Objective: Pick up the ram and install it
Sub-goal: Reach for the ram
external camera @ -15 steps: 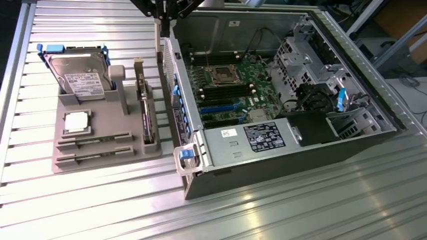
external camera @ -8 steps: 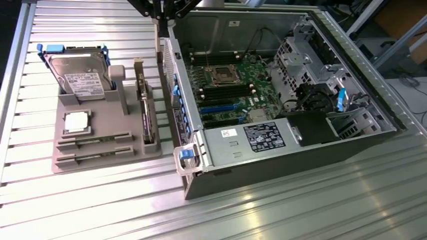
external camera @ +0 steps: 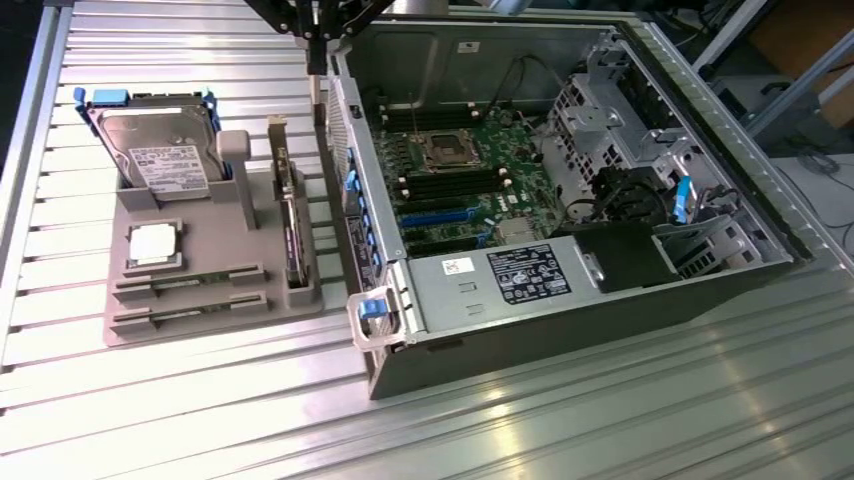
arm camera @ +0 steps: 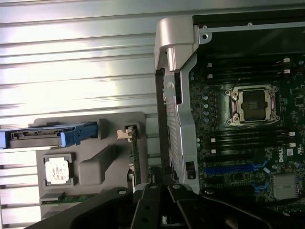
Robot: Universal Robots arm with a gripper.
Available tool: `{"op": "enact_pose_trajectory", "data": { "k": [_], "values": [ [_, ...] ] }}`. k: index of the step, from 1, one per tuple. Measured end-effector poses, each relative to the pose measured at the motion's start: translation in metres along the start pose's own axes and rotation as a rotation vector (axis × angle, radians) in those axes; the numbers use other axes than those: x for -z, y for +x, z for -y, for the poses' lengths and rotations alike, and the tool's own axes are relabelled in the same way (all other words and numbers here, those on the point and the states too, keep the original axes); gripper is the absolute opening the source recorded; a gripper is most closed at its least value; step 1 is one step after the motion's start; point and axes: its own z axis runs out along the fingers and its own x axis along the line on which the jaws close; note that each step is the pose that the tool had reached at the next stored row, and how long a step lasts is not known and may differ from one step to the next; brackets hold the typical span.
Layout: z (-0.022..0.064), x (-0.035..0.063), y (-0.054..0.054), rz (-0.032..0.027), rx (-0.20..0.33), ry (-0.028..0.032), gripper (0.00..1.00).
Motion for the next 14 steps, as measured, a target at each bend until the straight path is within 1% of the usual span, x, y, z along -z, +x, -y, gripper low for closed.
{"op": "enact_pose_trajectory", "data": {
  "k": [4,10,11,14],
  "values": [
    [0.0002,0.0001,0.003,0.0000,0.000,0.0000,0.11],
    [0.0008,0.0003,0.010,0.0000,0.000,0.0000,0.11],
    [0.0010,0.0004,0.013,0.0000,0.000,0.0000,0.11],
    [0.0012,0.0005,0.016,0.0000,0.000,0.0000,0.11]
  ]
}}
